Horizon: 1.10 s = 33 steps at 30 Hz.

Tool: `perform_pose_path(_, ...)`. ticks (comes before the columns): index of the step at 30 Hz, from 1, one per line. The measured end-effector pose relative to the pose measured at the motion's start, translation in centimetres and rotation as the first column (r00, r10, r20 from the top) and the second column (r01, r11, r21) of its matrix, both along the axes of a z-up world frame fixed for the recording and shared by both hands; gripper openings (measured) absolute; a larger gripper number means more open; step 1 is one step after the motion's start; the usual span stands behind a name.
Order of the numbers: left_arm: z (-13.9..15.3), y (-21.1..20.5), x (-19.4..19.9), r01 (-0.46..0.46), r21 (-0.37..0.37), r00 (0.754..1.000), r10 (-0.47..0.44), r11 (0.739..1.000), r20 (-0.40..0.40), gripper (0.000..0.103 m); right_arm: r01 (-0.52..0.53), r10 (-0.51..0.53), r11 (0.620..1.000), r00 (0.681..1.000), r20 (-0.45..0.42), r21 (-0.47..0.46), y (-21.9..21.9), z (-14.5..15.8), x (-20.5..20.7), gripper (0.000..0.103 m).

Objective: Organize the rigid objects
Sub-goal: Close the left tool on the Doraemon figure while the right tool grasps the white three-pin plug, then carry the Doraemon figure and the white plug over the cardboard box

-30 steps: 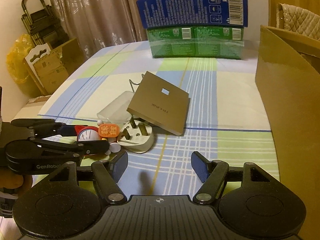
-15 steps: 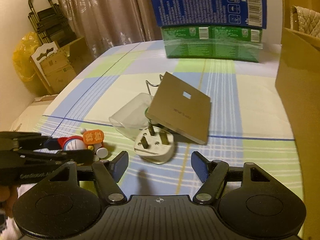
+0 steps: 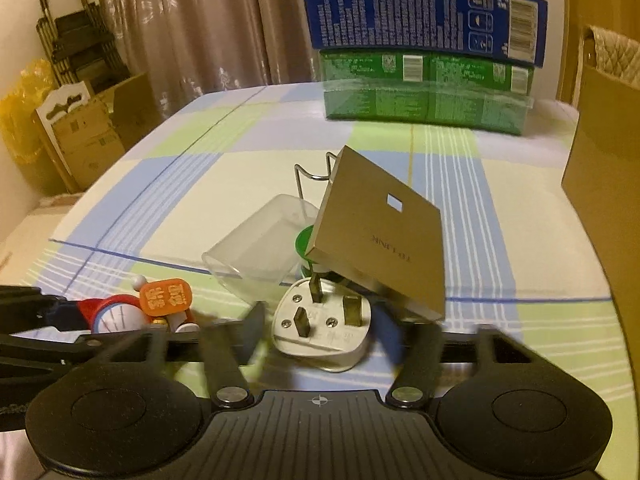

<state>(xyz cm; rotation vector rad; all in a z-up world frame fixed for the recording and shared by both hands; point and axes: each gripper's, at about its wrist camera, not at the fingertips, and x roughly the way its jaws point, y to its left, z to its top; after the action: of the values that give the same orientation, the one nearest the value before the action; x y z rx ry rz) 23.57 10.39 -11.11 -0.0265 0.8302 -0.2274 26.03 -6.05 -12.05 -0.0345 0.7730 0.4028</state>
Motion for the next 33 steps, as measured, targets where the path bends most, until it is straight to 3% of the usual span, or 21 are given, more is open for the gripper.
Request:
perform_pose_path(8,0.3,-0.8,-0.6,0.018,0.011,1.000,-0.018,1.000,-0.015,0.040,-0.014,0.013,1.000,1.000,-0.016,-0.020,-1.6,0.3,-2.1,0.049)
perform_pose_path(21,1.3,-6.0,-4.7,0.112,0.058,0.994,-0.112,0.992,-0.012,0.040,0.047,-0.047,0.999,0.999,-0.014,-0.027,-8.0,2.6,-9.5,0.049)
perform_pose_path(33,4.0,-8.5,-9.3,0.050,0.000,0.999,-0.050,0.999,0.002,0.040,0.078,-0.078,0.997,0.997,0.029,-0.006,-11.7,7.2,-14.1,0.049)
